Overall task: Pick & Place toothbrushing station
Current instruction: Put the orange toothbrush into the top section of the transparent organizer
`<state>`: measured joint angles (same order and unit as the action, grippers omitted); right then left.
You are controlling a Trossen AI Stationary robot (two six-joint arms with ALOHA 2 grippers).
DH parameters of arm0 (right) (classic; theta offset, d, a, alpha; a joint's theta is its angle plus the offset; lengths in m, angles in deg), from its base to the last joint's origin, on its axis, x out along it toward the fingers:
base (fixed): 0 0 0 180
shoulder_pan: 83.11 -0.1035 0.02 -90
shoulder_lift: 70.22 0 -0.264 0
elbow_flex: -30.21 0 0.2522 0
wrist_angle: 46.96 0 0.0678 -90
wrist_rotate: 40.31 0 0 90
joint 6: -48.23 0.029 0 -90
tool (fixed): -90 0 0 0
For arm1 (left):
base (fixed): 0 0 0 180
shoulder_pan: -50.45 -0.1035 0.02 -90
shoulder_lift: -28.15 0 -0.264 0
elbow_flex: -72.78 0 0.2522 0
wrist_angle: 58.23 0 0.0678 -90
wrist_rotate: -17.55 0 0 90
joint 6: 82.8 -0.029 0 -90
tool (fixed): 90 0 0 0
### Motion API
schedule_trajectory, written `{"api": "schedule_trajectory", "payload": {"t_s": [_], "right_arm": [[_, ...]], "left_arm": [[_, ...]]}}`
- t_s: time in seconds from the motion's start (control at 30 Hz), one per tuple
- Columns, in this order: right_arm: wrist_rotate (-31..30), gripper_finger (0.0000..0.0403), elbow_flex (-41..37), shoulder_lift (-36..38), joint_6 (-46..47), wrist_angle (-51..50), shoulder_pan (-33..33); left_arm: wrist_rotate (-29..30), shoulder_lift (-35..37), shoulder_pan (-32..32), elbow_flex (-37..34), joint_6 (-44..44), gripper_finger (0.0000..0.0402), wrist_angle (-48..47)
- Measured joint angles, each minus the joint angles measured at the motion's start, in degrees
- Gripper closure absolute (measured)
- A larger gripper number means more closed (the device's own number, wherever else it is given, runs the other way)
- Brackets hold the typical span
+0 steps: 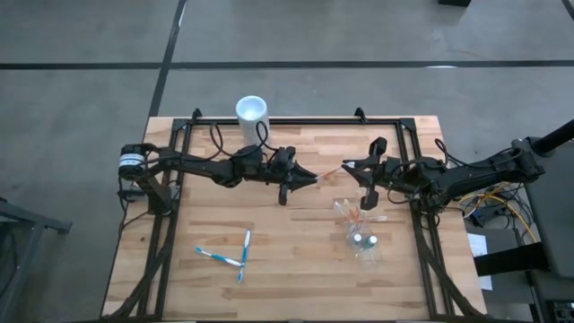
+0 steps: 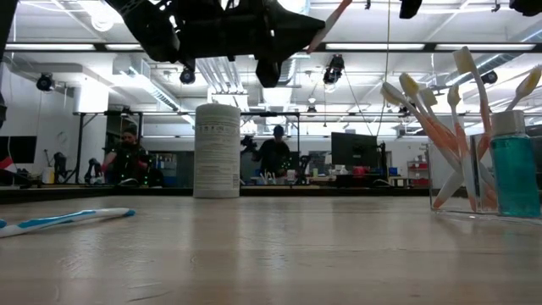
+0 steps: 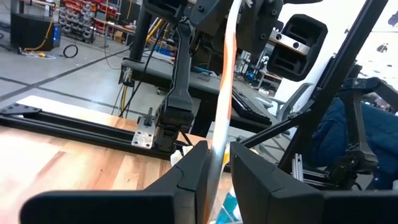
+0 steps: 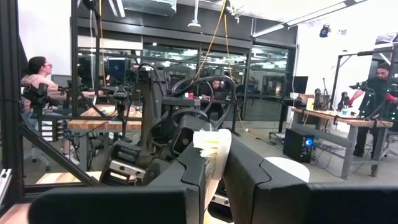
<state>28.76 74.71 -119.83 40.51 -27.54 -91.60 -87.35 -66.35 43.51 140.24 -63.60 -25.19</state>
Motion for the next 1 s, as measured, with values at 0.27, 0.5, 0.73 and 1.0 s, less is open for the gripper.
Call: {"api": "schedule_trajectory", "payload": {"t_s": [0.27,0.5,0.73,1.0], "right_arm": [[-0.1,0.0369,0.0,0.0,0.0,0.0,0.0],[-0.1,0.0369,0.0,0.0,0.1,0.1,0.0],[-0.1,0.0369,0.0,0.0,0.2,0.1,0.0],[-0.1,0.0369,0.0,0.0,0.2,0.1,0.0]], "left_arm": [[1.4,0.0,0.0,0.0,1.8,0.0292,-0.2],[2.5,0.0,0.0,0.0,1.9,0.0248,-0.2],[4.6,0.0,0.0,0.0,2.9,0.0211,-0.3],[5.7,0.0,0.0,0.0,4.0,0.0183,-2.3]]}}
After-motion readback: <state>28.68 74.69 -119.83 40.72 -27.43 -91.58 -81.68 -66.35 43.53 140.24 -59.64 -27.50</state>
